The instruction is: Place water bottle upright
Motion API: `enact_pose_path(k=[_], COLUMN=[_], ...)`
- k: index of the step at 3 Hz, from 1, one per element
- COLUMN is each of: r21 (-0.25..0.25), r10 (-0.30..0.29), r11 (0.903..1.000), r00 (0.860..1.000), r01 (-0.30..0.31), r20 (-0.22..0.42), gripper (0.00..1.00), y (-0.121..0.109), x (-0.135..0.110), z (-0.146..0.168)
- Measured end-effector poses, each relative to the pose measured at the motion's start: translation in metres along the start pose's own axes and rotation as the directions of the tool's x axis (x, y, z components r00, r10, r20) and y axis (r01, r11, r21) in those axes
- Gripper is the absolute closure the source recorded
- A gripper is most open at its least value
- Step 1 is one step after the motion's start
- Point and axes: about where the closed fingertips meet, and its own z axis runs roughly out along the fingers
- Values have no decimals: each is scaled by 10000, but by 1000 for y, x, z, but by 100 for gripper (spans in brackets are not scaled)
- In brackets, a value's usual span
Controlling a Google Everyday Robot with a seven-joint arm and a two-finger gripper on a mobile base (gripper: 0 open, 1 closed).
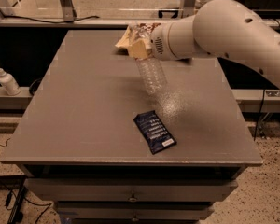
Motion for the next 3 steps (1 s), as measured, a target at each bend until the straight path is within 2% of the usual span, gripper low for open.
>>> enact_pose_path(k=[1, 2, 3], r21=[-243, -199, -33], r10=[391, 339, -27], r11=[9990, 9993, 10000], r00=[9958, 9839, 9672], r01=[-372, -309, 37], r20=[829, 1757, 2540], gripper=[100, 100, 100], y=[-4, -33, -67], x=[5, 5, 0], z=[1, -16, -36])
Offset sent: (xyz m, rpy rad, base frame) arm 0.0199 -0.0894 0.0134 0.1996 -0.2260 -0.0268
